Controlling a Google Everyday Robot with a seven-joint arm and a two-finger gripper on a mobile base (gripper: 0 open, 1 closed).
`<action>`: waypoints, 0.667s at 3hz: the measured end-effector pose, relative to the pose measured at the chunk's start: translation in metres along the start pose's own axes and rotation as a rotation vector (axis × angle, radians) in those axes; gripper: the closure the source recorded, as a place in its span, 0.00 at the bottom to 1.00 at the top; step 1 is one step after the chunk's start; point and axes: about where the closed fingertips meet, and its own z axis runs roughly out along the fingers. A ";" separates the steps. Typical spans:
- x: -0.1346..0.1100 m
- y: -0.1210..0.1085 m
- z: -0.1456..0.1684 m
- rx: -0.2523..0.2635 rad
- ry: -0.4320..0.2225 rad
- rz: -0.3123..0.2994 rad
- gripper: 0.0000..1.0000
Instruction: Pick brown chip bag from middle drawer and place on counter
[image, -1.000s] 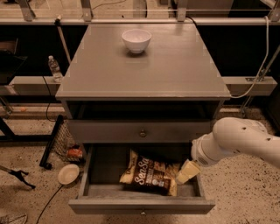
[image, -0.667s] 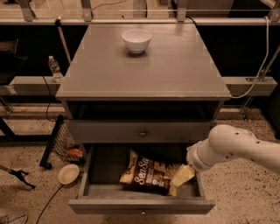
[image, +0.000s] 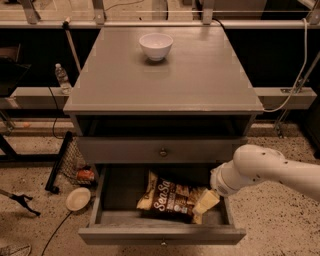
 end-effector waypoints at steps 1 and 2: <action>-0.001 -0.008 0.021 -0.026 -0.042 -0.012 0.00; -0.005 -0.016 0.047 -0.049 -0.118 -0.042 0.00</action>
Offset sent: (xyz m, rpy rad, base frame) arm 0.0431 0.0255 -0.0680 0.2140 -0.0922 0.1077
